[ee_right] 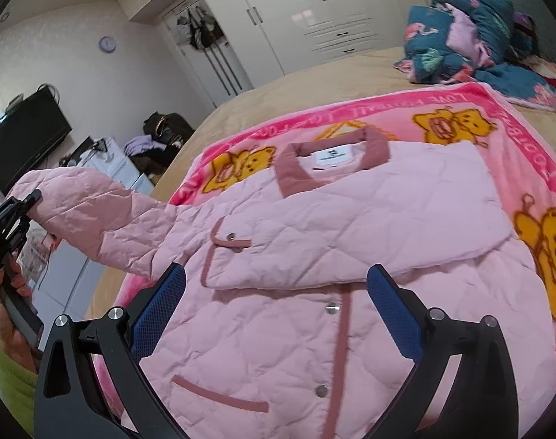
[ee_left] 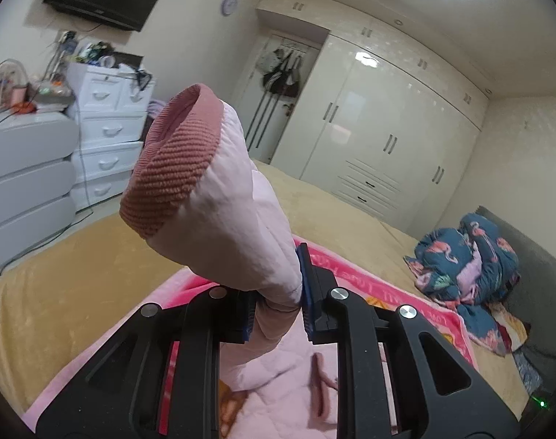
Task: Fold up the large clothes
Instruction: 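Lift the held sleeve with the left tool and carry it toward the jacket front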
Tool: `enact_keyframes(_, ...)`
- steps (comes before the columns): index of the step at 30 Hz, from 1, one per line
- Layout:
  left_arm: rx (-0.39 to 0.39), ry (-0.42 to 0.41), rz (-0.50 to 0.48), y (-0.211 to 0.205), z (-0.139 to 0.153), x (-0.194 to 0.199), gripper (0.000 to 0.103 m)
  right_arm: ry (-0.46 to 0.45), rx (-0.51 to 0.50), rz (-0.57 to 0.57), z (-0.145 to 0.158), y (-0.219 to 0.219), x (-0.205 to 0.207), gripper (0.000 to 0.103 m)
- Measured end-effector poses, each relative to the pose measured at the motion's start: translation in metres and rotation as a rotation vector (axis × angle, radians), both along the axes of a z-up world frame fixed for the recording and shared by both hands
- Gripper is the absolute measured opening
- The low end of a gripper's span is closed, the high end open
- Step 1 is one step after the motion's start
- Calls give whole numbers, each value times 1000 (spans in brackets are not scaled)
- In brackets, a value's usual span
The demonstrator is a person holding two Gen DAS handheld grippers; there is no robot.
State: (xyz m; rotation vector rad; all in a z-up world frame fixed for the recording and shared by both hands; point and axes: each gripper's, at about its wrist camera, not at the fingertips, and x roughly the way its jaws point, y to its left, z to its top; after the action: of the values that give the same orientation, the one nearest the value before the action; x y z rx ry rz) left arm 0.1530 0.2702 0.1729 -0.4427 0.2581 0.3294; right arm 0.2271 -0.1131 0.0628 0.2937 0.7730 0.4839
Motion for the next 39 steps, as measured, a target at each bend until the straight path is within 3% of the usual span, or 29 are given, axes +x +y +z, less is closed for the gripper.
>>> enact_keyframes(25, 172, 46, -251, -141, 20, 63, 13, 0, 132, -126, -5, -96, -6, 99)
enact_keyframes(39, 239, 128, -422, -226, -10, 105, 7, 3, 193, -223, -14, -154, -5, 99)
